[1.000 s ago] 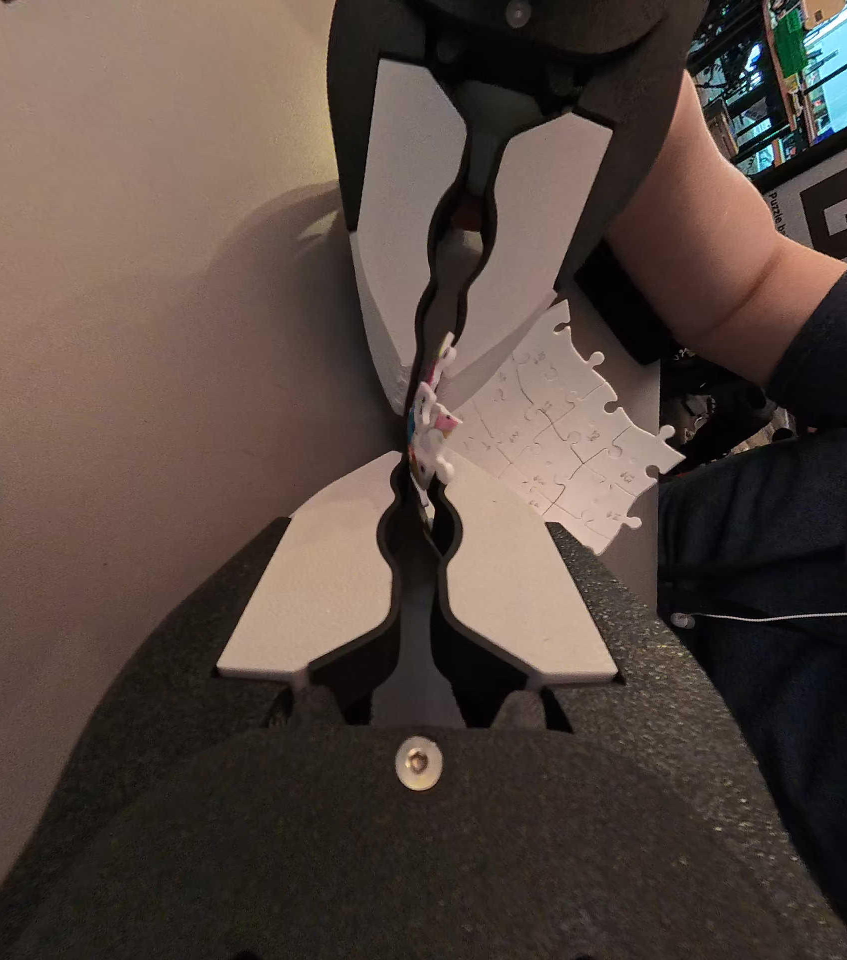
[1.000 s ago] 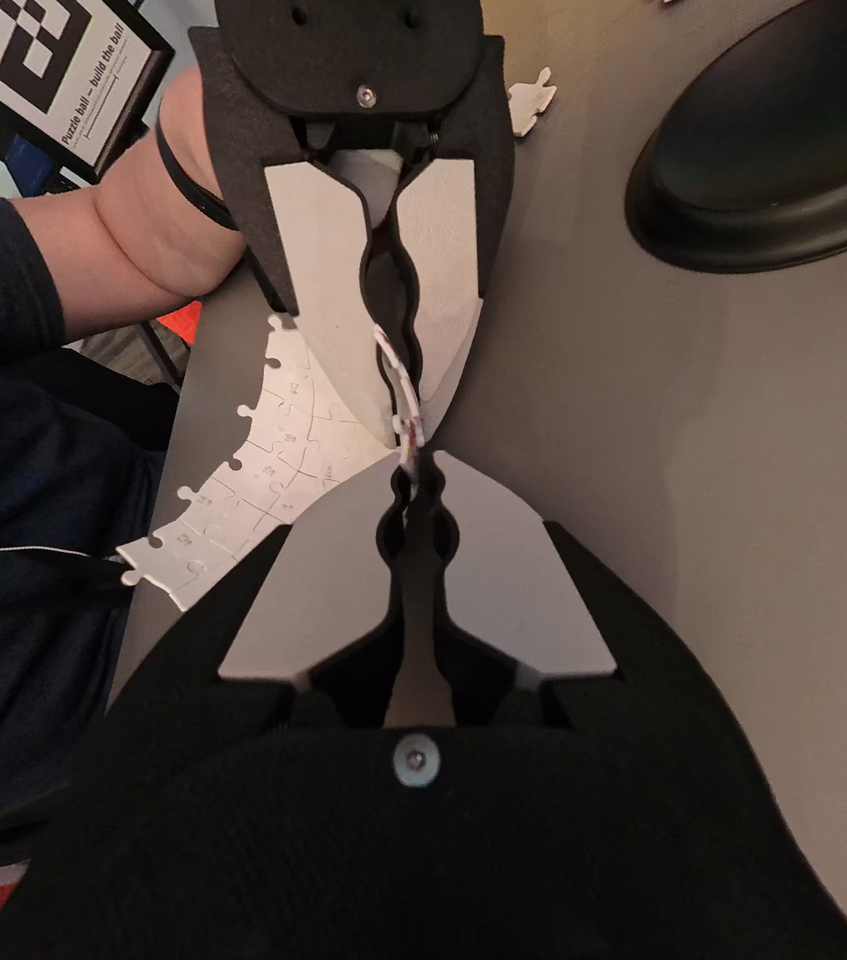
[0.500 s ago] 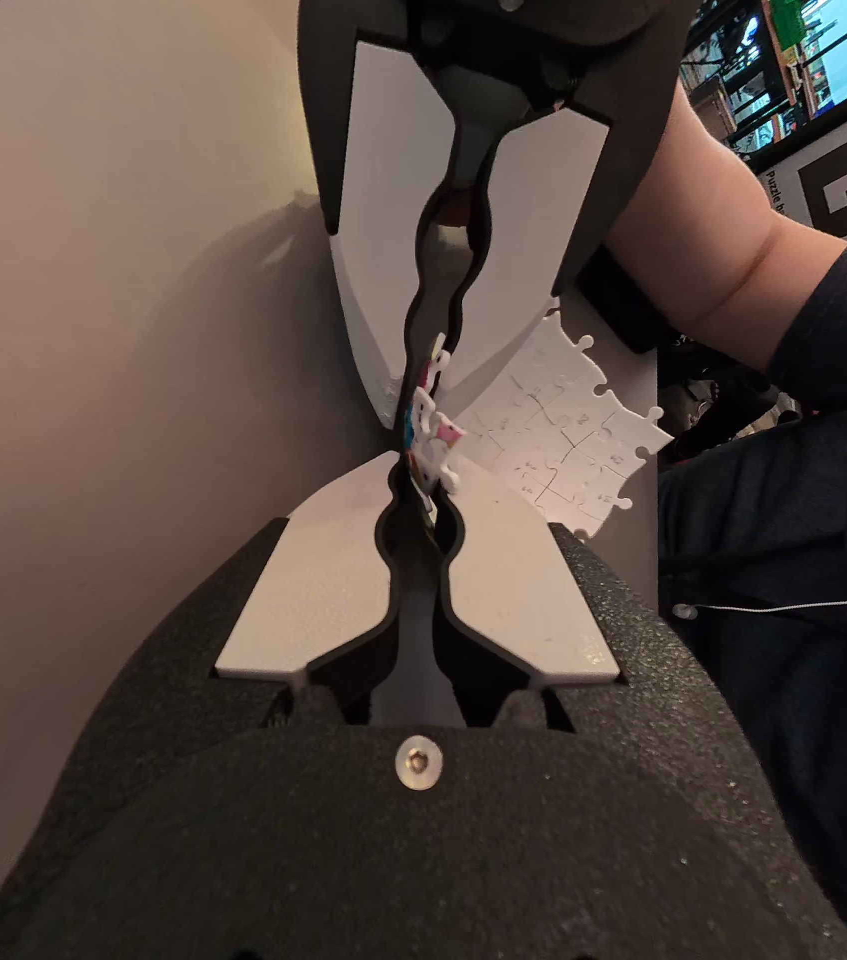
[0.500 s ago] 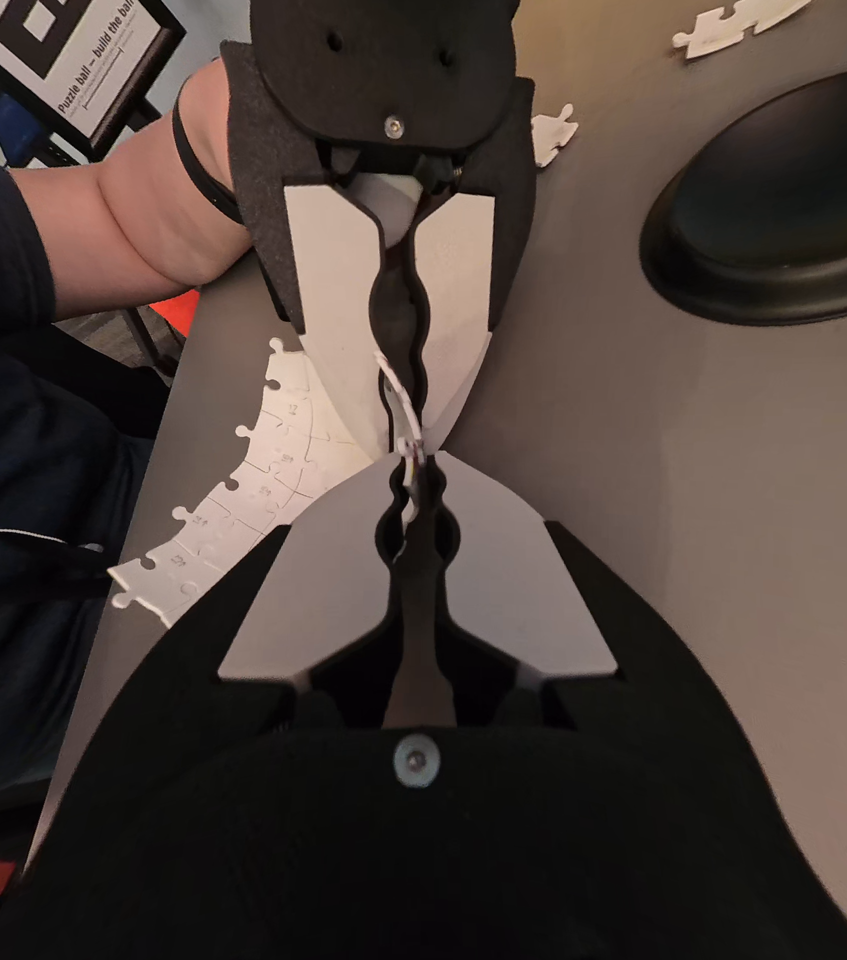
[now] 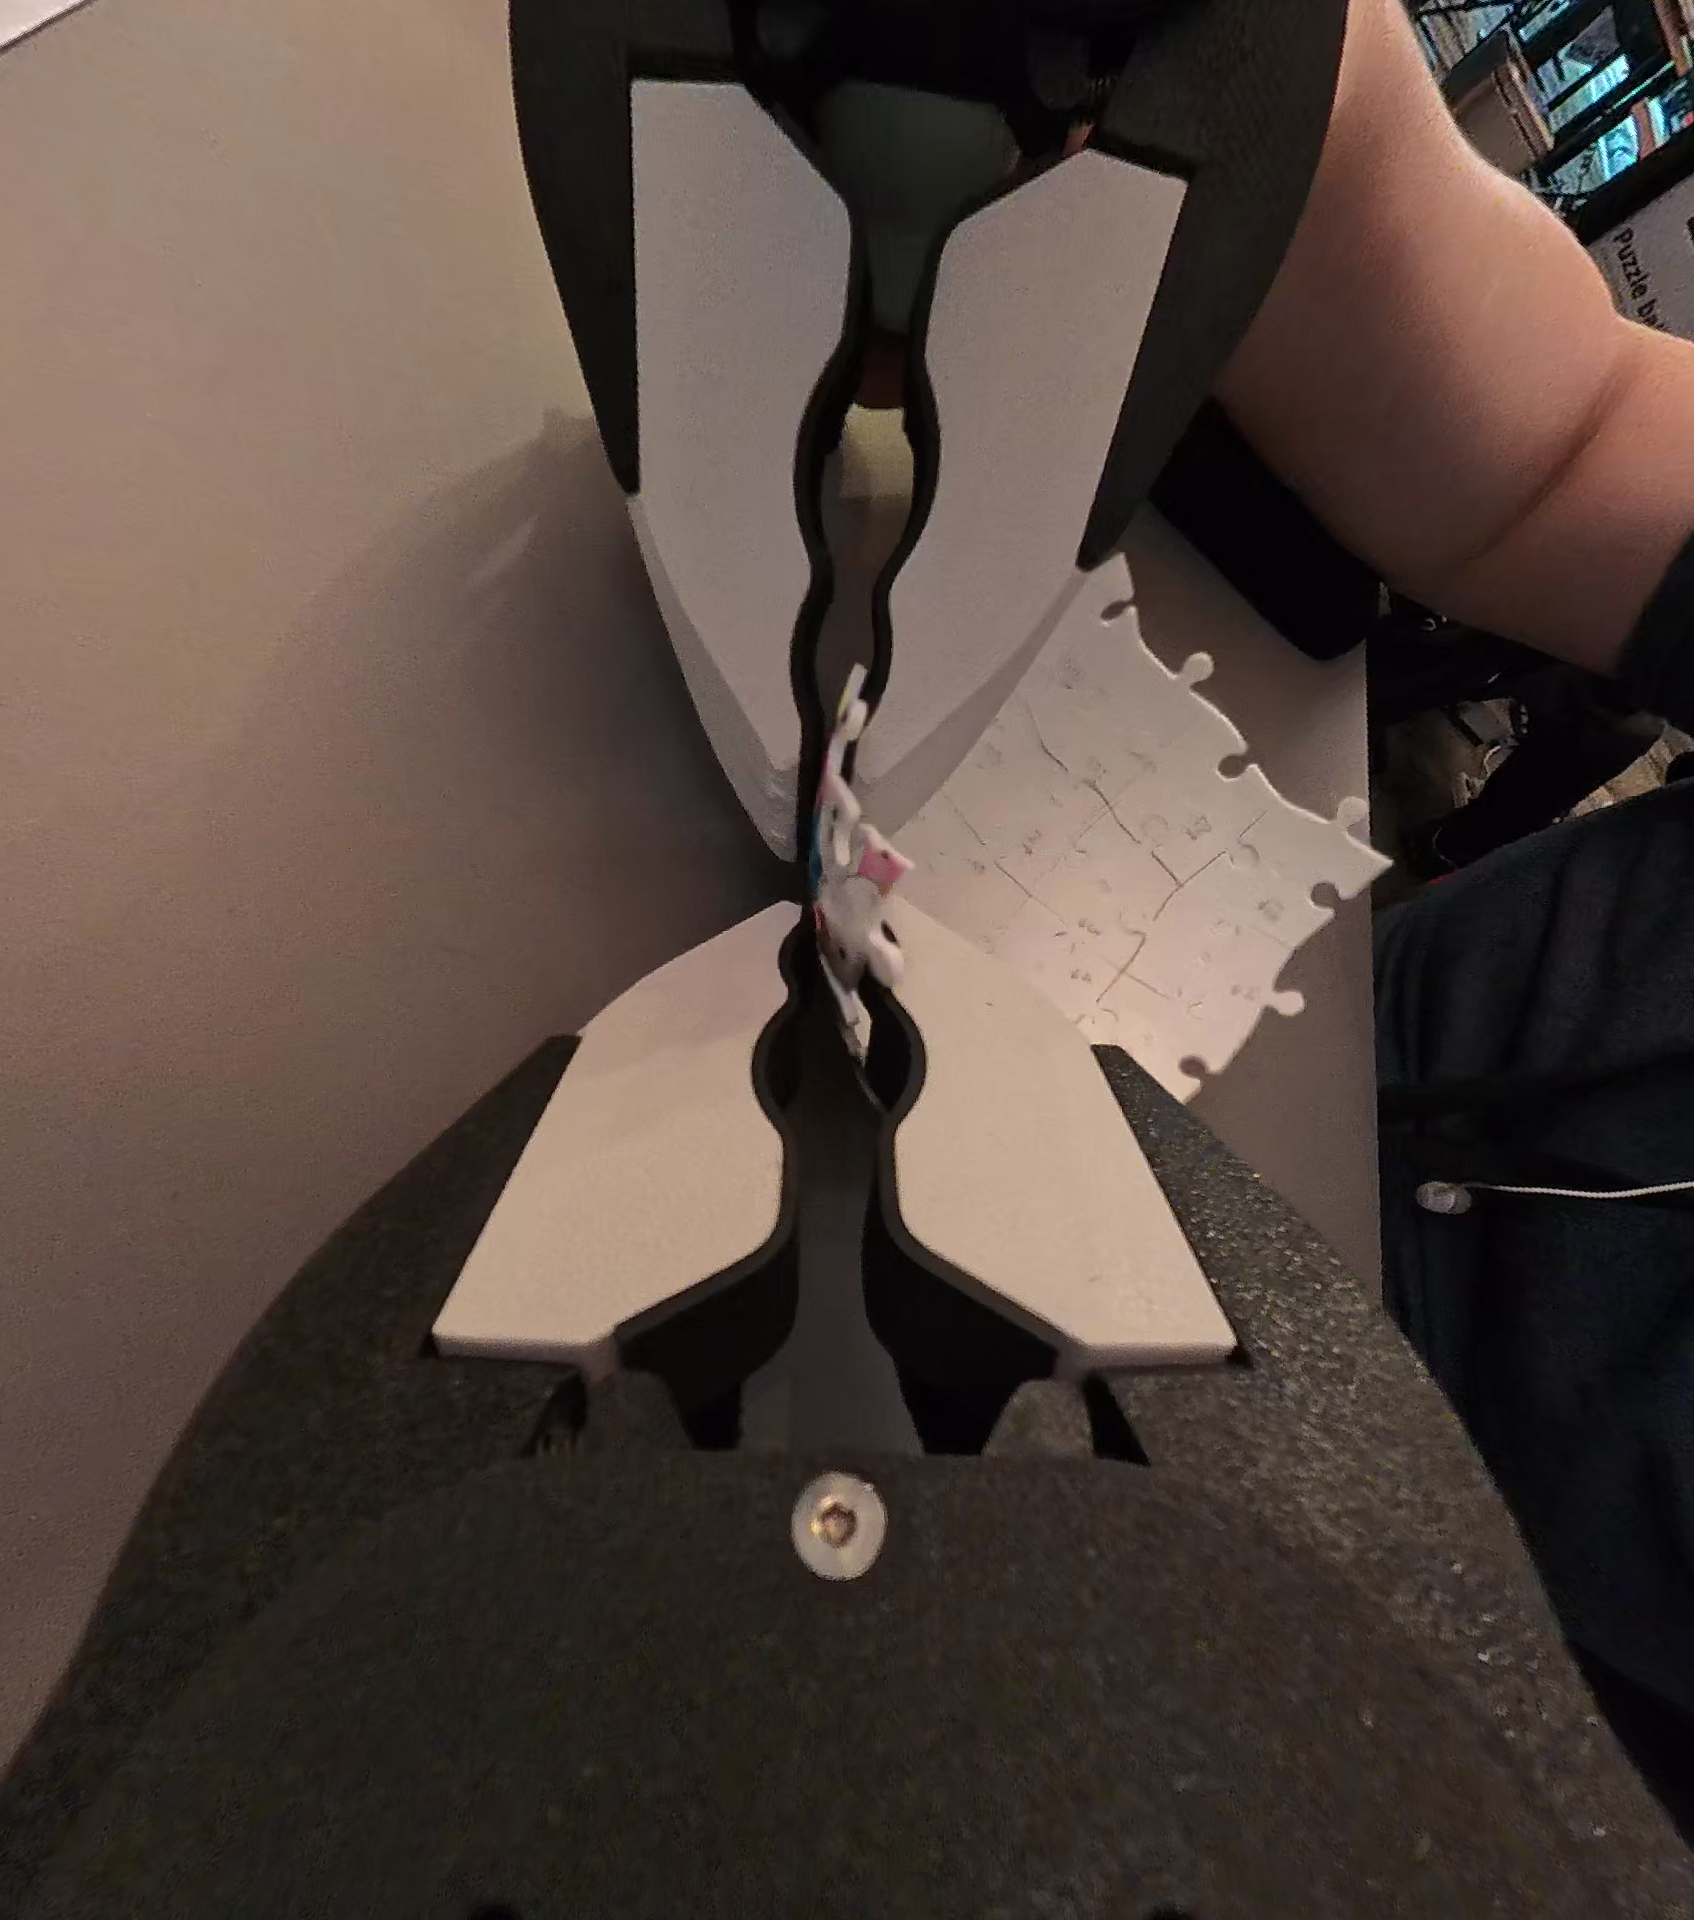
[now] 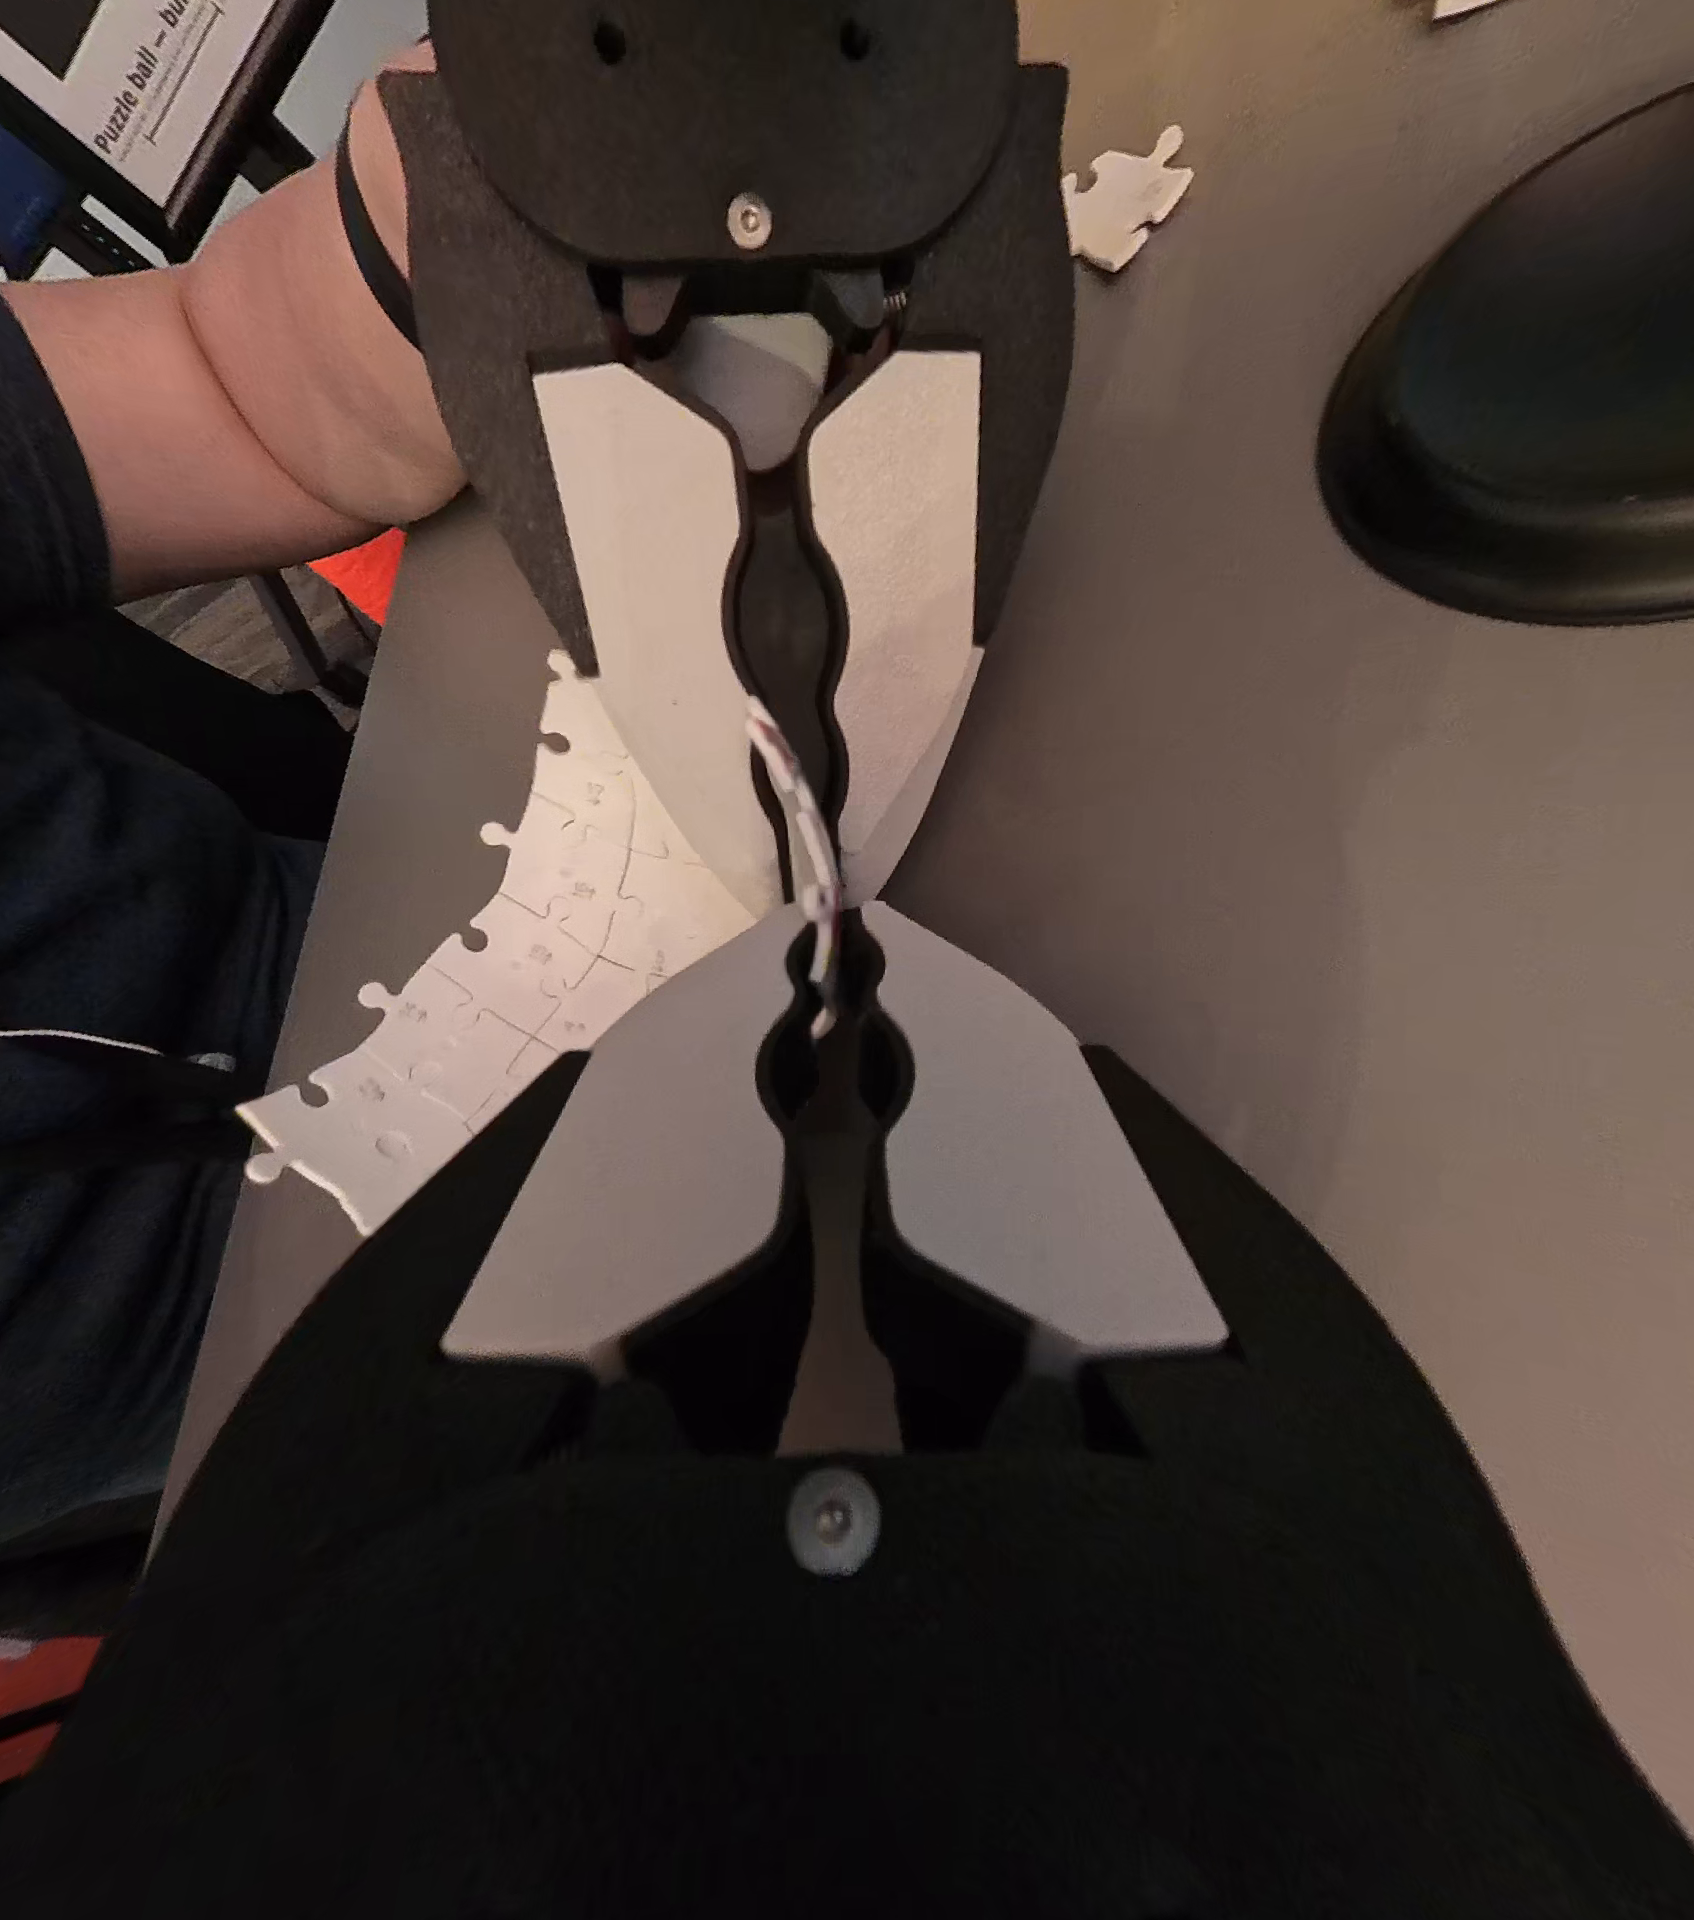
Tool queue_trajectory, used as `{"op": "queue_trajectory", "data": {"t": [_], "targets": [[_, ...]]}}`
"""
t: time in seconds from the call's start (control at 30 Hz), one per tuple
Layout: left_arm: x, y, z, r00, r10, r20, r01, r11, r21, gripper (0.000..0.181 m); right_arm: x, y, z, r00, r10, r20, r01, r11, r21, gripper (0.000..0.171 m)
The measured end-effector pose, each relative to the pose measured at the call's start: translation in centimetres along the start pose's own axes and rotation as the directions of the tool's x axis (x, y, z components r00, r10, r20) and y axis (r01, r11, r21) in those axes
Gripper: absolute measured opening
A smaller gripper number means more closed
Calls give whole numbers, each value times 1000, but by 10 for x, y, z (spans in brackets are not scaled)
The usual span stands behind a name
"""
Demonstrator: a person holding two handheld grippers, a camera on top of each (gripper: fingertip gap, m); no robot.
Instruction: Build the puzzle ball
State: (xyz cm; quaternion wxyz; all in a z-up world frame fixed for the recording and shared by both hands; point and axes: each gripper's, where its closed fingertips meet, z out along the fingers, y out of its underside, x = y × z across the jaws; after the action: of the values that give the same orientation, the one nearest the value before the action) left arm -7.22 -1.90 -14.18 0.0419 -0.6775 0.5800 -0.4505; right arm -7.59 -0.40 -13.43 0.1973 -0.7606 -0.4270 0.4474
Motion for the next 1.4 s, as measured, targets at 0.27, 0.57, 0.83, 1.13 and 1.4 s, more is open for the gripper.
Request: {"op": "queue_trajectory", "data": {"t": [0.27, 0.57, 0.83, 1.13, 1.4], "targets": [[-1, 0, 1, 998, -48, -30, 48, 999, 10, 6, 0, 0, 1, 999, -32, -20, 32, 999, 6, 4], [0, -2, -1, 999, -42, -33, 43, 999, 21, 6, -2, -8, -6, 1000, -30, -1, 30, 997, 67, 6], [-3, -2, -1, 998, -53, -18, 54, 998, 28, 6, 3, -11, -4, 993, -60, -104, 61, 998, 10, 3], [-4, 1, -1, 997, -75, -21, 75, 997, 18, 4, 3, -11, -18, 990, -94, -106, 102, 993, 64, 14], [-4, 0, 0, 997, -74, -18, 74, 997, 21, 4, 4, -9, -8, 991, -80, -112, 84, 996, 34, 4]]}}
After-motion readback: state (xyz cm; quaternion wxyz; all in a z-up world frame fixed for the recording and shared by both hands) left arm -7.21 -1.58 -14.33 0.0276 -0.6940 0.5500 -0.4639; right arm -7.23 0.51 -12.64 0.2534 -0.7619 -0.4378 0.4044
